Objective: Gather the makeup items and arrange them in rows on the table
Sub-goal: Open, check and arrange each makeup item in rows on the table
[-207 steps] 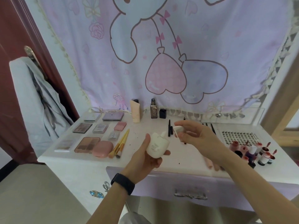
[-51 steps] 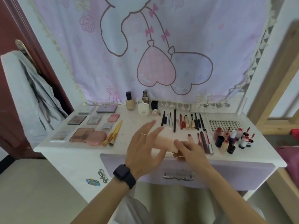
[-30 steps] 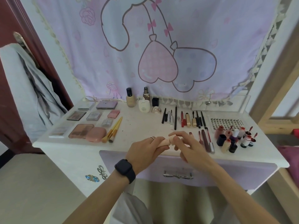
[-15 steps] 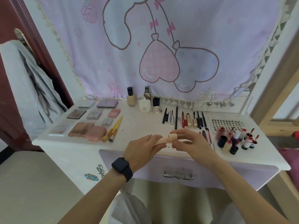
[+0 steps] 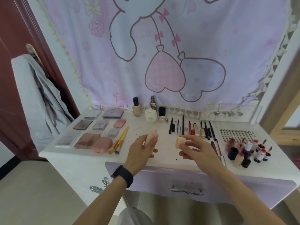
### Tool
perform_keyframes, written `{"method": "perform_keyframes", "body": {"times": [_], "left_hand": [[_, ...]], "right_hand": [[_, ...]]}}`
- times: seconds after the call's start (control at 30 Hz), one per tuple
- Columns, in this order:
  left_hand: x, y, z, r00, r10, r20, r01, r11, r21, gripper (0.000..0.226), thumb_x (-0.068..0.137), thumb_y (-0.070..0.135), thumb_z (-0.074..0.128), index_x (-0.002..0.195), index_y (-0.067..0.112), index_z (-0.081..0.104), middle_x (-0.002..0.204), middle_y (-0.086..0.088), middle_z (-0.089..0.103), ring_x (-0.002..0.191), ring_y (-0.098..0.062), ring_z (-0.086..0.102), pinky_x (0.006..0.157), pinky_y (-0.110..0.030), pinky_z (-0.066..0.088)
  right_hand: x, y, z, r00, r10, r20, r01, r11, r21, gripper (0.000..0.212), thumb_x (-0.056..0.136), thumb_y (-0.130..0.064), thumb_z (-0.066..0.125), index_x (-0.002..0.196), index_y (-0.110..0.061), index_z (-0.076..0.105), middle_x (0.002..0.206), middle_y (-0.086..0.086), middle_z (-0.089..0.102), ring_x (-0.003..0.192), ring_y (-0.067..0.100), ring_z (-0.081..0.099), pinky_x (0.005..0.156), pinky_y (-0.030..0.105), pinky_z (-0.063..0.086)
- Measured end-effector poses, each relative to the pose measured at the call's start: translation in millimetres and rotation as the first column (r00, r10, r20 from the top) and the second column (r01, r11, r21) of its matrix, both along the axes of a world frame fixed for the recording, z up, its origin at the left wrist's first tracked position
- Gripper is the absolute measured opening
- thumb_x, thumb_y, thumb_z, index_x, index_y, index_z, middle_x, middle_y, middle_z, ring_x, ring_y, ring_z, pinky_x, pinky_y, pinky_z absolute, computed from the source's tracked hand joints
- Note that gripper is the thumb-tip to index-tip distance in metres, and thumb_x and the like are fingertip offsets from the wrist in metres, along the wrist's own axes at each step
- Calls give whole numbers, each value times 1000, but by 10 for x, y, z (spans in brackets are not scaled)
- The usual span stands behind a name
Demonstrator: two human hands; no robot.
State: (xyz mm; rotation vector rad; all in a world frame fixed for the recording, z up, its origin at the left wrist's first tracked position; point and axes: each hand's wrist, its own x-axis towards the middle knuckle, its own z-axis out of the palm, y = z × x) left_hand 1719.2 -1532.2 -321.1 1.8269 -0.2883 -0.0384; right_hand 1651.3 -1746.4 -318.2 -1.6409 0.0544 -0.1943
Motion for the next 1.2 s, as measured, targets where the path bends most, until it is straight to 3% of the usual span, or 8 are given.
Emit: {"method": "perform_keyframes", "body": {"times": [0.2,0.33,0.4,0.47,0.6,0.93,1.07,1.2], "left_hand": [[318,86,3,990,55,-132,-56,998,1,25,100,26,55,124,21,53,114,-4,60,87,-14,72,71,-30,62],[574,78,5,983,103,-154,-87,991,104,33,99,33,55,129,22,51,109,6,62,91,-13,68,69,-26,60],[709,42,-25,980,153,-127,-125,971,204,35,96,41,58,127,25,53,108,9,62,97,-14,63,80,-30,55],[823,-4,-67,973,195,-125,-158,954,255,38,93,45,61,125,26,54,110,8,61,101,-15,60,84,-30,47],[982,-108,-165,965,220,-141,-181,953,243,37,87,49,68,113,30,50,108,3,63,96,-17,62,81,-31,51],[1105,-195,-259,951,306,37,-284,823,492,41,90,56,53,122,30,53,112,-1,58,109,-24,53,96,-43,48],[1113,-194,-354,935,316,159,-350,766,540,47,93,54,52,128,24,56,125,0,58,119,-23,43,99,-37,41],[1129,-214,-410,914,341,217,-404,749,525,46,94,50,51,132,23,54,128,-1,57,119,-22,43,99,-34,38]], "right_hand": [[150,22,-42,1000,-3,-25,2,998,-65,22,95,-19,69,109,-35,70,97,-16,74,84,18,76,75,28,61],[335,47,-35,999,-33,-38,25,978,-205,21,95,-24,69,110,-38,67,94,-23,72,81,11,74,79,32,61],[453,60,-18,997,-64,-39,52,963,-263,21,94,-28,71,109,-40,63,95,-19,72,80,7,72,78,31,60],[570,73,17,994,-101,-36,85,946,-314,20,92,-34,72,106,-40,58,97,-15,71,79,0,69,73,26,55],[798,89,117,992,-124,-13,104,881,-462,16,92,-40,70,97,-42,54,95,-18,67,81,-13,61,62,11,43],[1296,126,135,986,-156,58,141,602,-786,12,96,-46,57,105,-37,57,94,-21,64,83,-2,55,60,17,34],[1467,149,91,987,-159,35,112,508,-854,23,99,-44,51,116,-32,60,107,-11,67,107,18,55,78,36,50],[1606,170,44,989,-144,18,76,403,-912,25,100,-39,49,119,-27,59,114,-4,68,114,25,52,92,40,47]]}}
